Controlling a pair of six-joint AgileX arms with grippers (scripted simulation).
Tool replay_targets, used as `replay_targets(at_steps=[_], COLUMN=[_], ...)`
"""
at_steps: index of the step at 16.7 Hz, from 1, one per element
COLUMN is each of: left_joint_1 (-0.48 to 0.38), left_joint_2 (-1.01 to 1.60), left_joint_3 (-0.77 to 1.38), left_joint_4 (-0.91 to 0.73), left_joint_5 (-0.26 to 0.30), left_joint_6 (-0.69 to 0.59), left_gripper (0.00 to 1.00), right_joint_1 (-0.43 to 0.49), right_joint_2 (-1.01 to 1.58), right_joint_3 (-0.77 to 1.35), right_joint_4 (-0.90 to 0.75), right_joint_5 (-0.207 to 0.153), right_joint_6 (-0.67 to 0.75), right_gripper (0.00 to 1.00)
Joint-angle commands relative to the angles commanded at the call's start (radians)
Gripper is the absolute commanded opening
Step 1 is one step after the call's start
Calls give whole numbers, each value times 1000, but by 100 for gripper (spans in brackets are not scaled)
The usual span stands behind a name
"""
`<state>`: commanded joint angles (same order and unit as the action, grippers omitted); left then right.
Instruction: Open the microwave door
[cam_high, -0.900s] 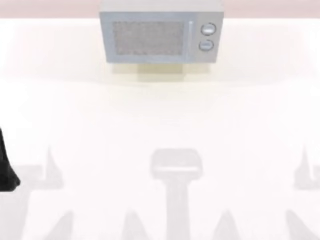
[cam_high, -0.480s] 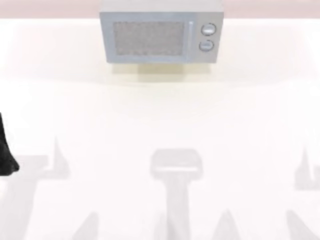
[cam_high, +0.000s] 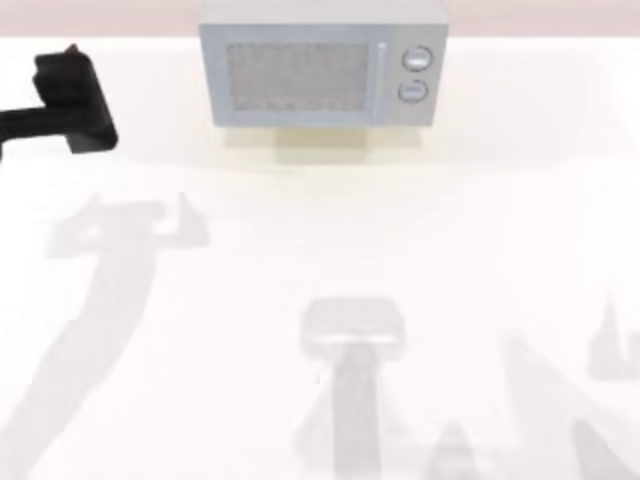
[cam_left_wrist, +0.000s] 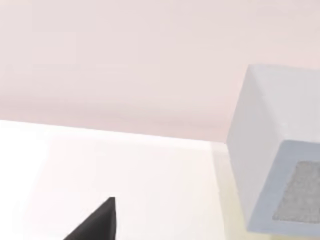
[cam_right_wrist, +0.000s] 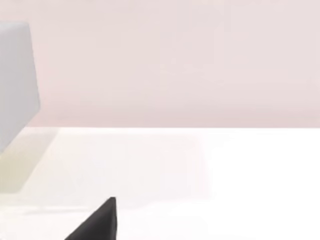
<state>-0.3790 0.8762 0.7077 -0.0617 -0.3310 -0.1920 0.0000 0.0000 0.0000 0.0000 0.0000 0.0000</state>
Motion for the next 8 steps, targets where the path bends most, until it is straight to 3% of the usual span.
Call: replay_targets(at_steps=[8], left_joint_1=[-310], left_joint_2=[816], left_joint_3=[601], left_joint_4=[-63], left_joint_5=[-289], left_joint_6=[-165], left_gripper=[100], right_joint_1=[0], right_joint_2=[0], right_joint_3=[0], right_joint_4=[0], right_joint_5=[0], right_joint_6=[0], right_gripper=[100])
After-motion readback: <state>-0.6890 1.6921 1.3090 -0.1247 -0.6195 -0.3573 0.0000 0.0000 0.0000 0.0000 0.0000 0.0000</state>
